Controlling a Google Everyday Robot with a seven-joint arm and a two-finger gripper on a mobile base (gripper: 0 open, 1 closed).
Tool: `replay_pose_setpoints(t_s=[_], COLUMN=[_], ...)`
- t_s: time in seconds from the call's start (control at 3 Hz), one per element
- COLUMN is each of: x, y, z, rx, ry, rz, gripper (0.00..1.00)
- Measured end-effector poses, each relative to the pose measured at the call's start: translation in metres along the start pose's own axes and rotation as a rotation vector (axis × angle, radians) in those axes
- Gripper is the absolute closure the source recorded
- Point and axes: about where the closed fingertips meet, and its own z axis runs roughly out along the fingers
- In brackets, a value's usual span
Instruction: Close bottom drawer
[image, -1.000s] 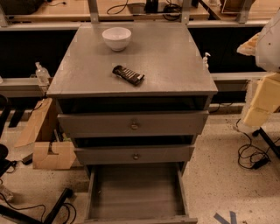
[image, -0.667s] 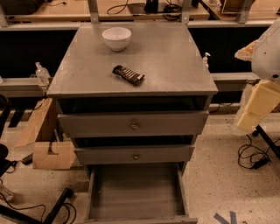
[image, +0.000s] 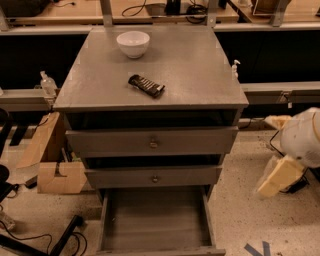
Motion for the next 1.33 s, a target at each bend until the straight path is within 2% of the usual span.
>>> replay_pose_setpoints(t_s=[0.33, 0.67, 1.0, 1.33], x=[0.036, 0.054, 0.068, 0.068], y=[0.011, 0.000, -0.002, -0.002], z=[0.059, 0.108, 0.148, 0.148], rx=[0.003, 0.053, 0.056, 0.056], ry=[-0.123, -0.213, -0.223, -0.223], rz=[0.046, 0.068, 0.082, 0.082], gripper=[0.00, 0.00, 0.00, 0.00])
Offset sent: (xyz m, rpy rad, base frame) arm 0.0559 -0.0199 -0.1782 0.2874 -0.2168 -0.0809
